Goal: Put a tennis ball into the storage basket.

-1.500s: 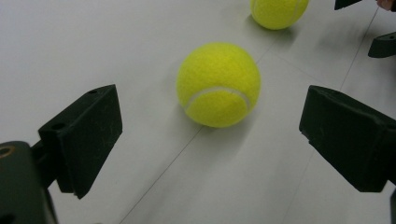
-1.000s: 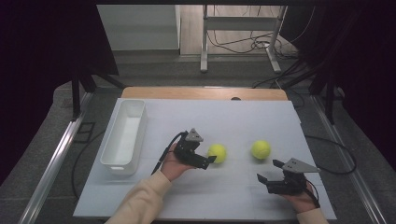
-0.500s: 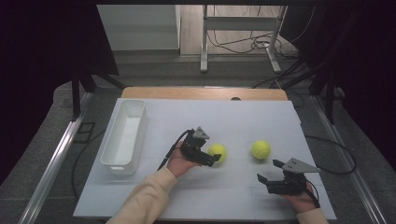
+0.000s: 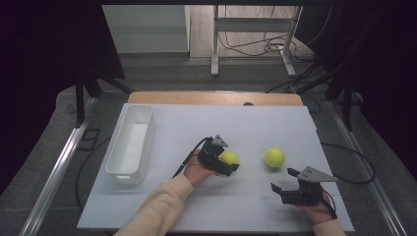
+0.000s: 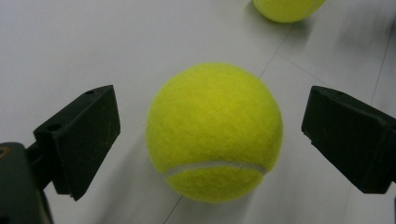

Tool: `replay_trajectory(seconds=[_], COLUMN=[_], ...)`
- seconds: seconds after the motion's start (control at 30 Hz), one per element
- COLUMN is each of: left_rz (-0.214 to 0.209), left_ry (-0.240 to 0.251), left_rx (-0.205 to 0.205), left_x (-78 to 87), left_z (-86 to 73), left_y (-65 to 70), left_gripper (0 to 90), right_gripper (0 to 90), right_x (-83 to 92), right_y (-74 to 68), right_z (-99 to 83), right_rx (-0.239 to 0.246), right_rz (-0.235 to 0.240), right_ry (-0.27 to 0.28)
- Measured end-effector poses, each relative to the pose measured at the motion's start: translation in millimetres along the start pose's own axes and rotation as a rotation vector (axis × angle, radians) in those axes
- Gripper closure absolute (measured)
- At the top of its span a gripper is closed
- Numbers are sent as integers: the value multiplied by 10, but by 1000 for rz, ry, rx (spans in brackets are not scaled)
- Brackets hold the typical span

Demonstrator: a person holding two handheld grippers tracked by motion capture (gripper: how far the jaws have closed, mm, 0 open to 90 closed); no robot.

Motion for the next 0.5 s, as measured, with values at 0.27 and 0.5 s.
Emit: replay_trajectory(seconds=[0.27,0.5], left_rz=[-21,-39], left_ry=[-23,-20], left_rx=[5,-3], left_x=[-110,-124], left_z=[-35,-49], left_y=[-32,-25], left_gripper=[95,255], right_gripper=[125,125], right_x=[-4,-3], right_y=[3,2], right_z=[1,1], right_rx=[-1,1], right_rz=[-3,-4], right_ry=[-3,-3])
Point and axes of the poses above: each handheld gripper's, and its own axes: x roughly backward along the jaws, z roughly out of its top, y roughly to its right, the point moved 2 cm from there along -x, roughly forward along the jaws, and after that the axes turned 6 degrees about -x, right-handed, at the moved point
